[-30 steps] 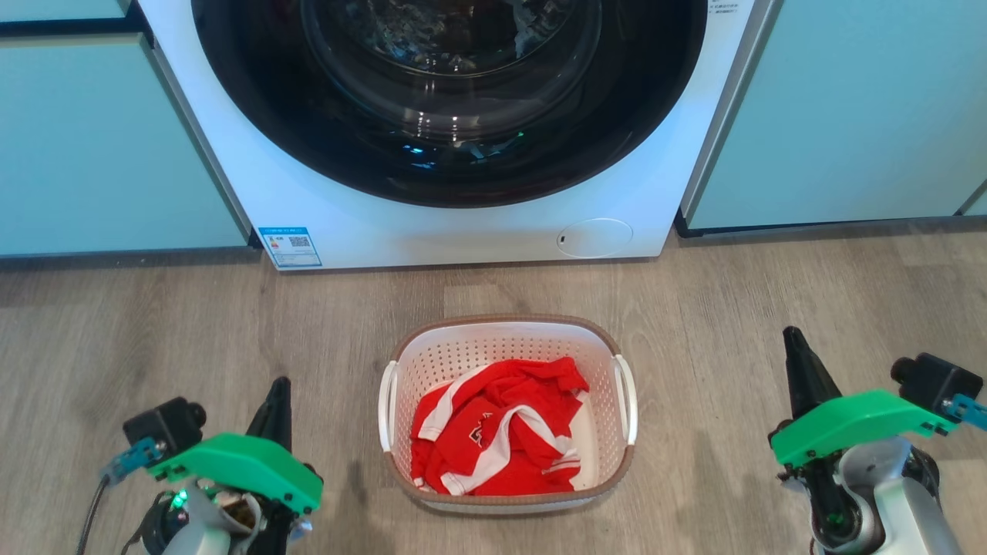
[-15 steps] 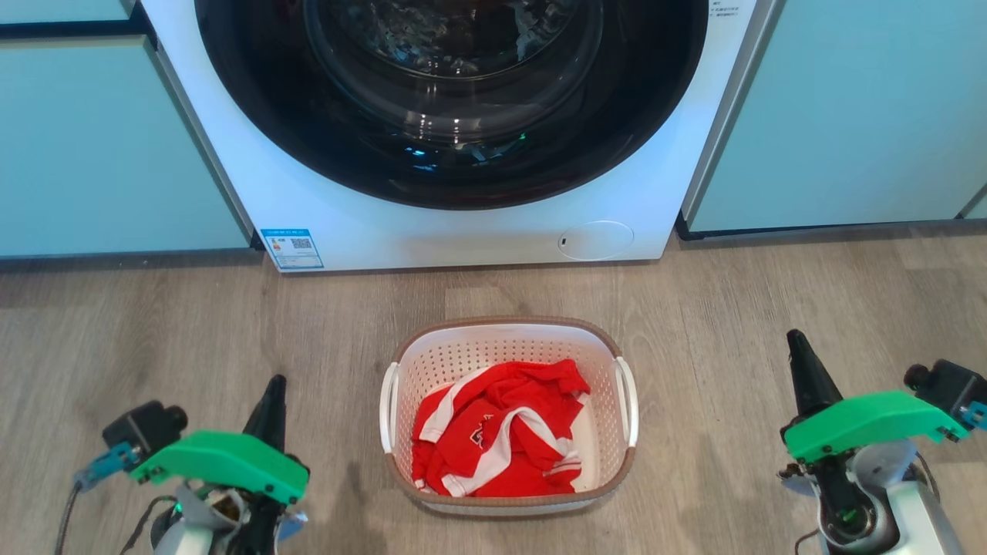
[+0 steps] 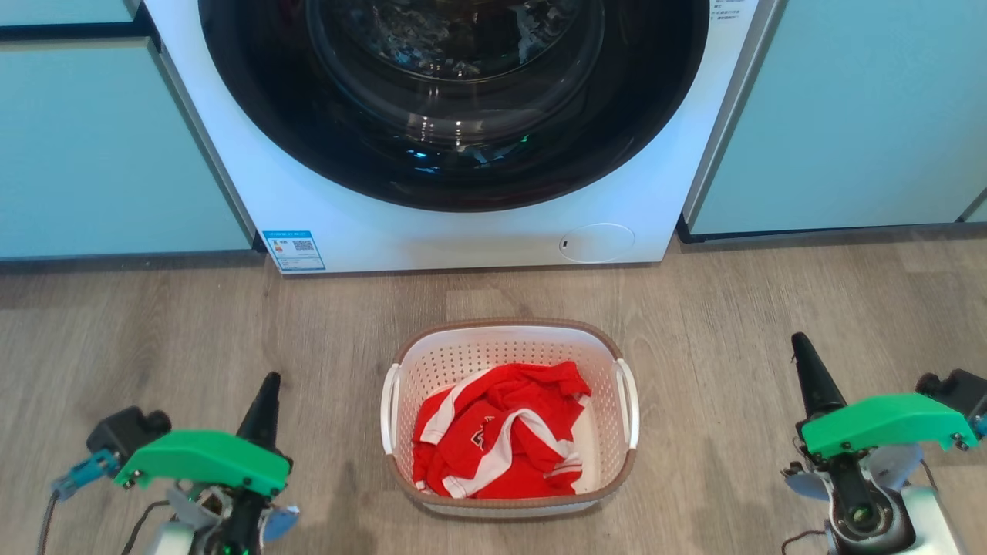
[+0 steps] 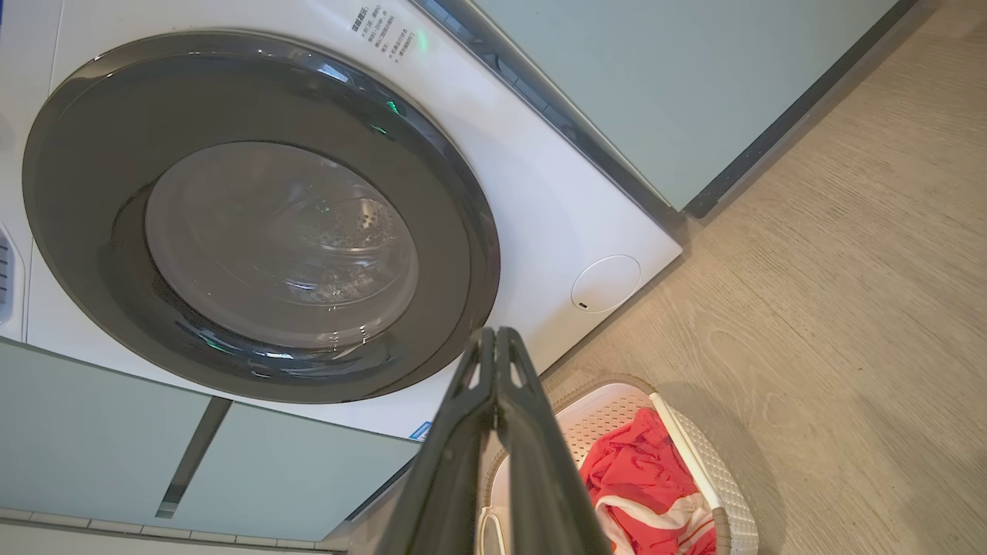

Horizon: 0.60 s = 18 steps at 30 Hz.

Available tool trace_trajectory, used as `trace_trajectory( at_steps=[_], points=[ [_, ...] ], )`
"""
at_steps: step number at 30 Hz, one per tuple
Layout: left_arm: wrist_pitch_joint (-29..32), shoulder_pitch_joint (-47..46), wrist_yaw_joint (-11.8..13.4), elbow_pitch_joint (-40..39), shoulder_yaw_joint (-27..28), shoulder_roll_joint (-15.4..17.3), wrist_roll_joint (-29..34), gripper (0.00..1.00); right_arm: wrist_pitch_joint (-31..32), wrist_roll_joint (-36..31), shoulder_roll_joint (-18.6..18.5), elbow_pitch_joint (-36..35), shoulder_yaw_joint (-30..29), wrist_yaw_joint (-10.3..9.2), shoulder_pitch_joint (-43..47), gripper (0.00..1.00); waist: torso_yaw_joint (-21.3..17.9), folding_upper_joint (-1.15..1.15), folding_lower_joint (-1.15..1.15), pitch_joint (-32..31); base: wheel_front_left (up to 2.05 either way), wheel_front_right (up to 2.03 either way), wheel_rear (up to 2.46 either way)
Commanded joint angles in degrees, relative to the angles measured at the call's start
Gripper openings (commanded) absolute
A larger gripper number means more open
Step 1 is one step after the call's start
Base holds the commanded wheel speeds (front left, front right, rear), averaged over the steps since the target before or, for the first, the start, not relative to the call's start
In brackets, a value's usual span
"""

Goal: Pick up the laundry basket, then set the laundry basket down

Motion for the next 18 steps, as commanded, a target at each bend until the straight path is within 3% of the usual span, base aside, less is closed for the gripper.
trace_trajectory(
  at_steps=[1,18],
  points=[
    [0.4,-3.5,-0.9,-1.5,2.7,0.0,-1.8,0.0,0.4,2.1,-0.7,-1.6,0.2,-0.13,-2.0,0.0,0.0,0.0,0.0,0.0,0.0,0.0,0.0],
    [2.4,-3.9,-3.8,-0.9,6.6,-1.4,-11.0,0.0,2.2,12.6,-0.7,-1.2,-0.7,-0.17,-2.0,0.0,0.2,0.0,0.0,-0.4,0.0,0.0,0.0]
  ],
)
